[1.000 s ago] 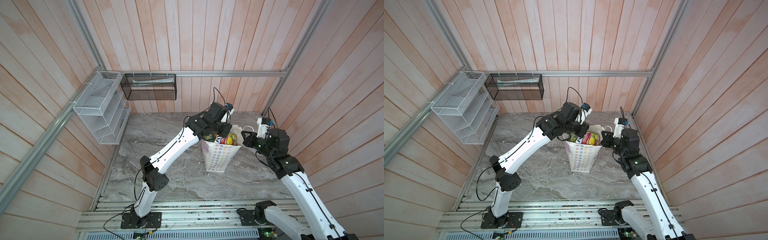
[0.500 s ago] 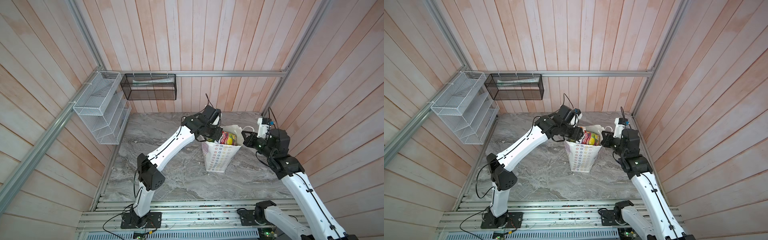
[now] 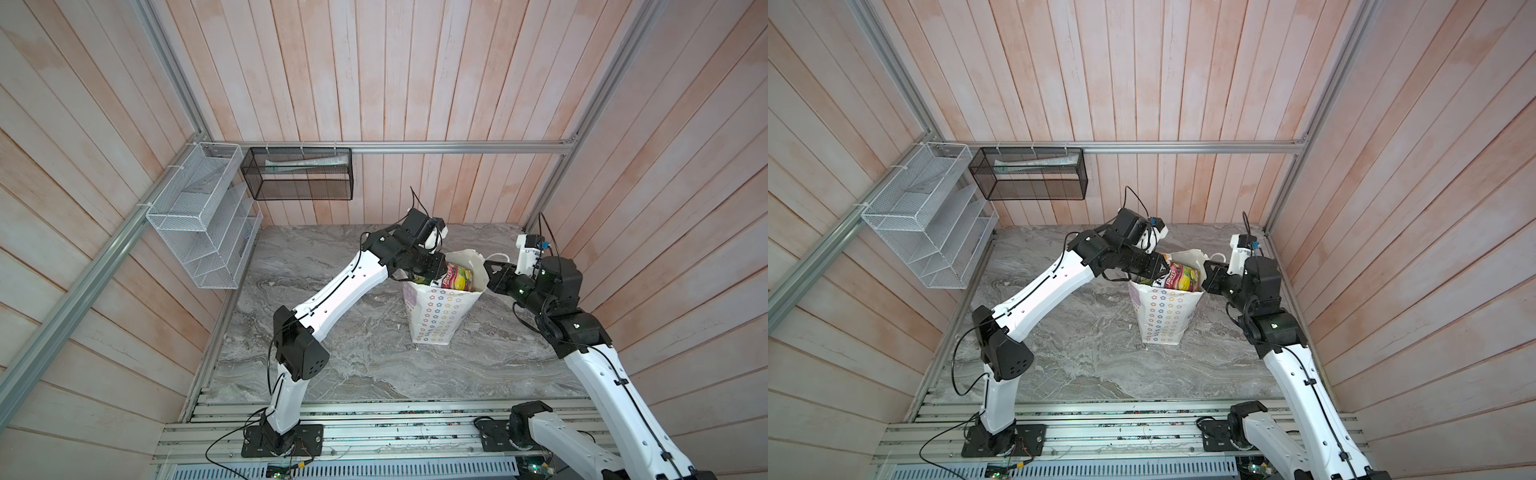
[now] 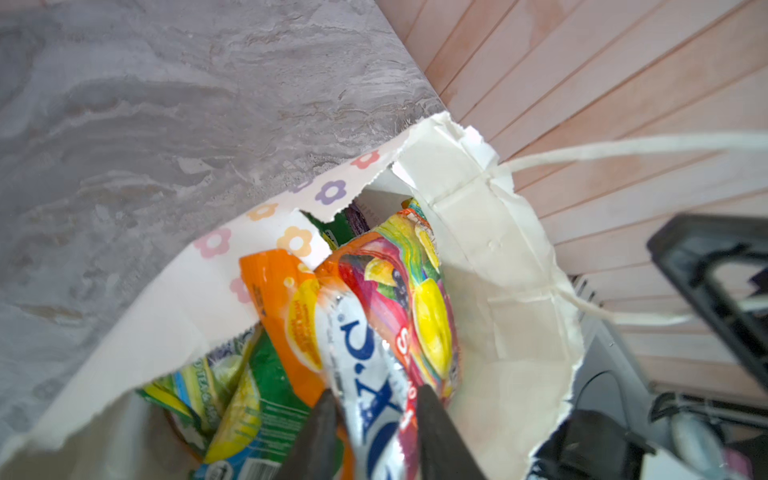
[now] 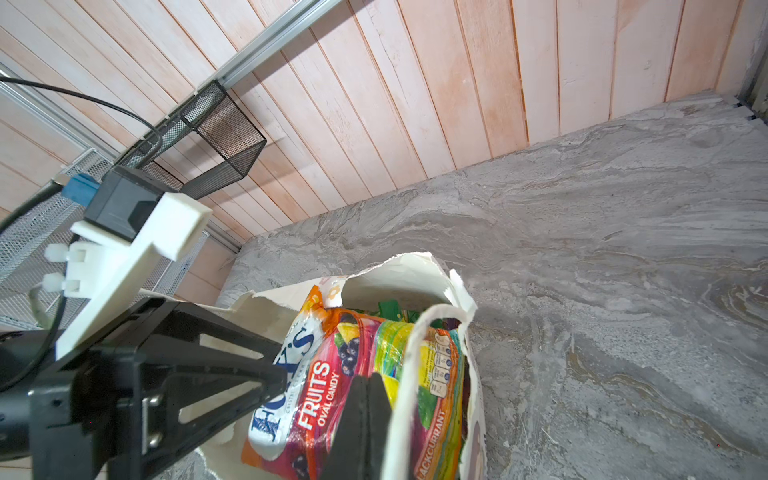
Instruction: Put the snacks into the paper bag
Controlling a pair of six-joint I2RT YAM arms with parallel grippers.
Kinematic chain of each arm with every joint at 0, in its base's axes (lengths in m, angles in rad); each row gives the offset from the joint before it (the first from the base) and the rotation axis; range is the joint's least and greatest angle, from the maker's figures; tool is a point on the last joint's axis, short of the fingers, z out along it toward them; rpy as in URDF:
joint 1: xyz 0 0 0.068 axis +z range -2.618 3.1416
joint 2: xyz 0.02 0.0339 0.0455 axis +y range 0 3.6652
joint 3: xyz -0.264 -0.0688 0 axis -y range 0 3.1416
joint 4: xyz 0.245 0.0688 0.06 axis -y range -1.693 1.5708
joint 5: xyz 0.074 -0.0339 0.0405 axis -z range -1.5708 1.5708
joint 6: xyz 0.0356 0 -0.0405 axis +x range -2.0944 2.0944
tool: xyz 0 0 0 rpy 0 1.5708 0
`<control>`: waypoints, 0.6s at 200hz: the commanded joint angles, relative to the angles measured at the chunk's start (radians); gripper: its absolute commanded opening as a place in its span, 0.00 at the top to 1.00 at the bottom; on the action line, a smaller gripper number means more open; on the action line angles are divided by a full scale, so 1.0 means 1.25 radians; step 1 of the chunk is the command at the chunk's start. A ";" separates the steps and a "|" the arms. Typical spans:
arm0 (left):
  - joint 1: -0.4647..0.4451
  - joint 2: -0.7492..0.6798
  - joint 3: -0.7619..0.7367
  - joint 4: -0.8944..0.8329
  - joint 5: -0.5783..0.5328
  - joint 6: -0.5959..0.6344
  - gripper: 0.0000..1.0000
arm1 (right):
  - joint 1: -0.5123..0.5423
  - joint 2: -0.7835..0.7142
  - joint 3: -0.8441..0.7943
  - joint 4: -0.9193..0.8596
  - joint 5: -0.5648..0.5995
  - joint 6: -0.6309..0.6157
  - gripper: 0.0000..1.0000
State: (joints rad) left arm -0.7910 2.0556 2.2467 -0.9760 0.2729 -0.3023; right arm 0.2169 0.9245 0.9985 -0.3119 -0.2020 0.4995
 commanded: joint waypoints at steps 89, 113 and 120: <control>-0.001 0.088 0.156 -0.099 0.030 0.025 0.81 | -0.004 -0.003 0.044 -0.016 0.006 -0.014 1.00; -0.003 0.064 0.178 -0.067 0.079 0.023 1.00 | -0.004 -0.001 0.047 -0.014 0.005 -0.013 1.00; -0.004 0.047 0.167 -0.043 0.081 0.015 1.00 | -0.004 0.000 0.049 -0.013 0.004 -0.012 1.00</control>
State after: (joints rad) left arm -0.7902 2.1509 2.4290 -1.0843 0.3038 -0.2832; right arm 0.2150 0.9257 1.0187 -0.3267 -0.1997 0.4931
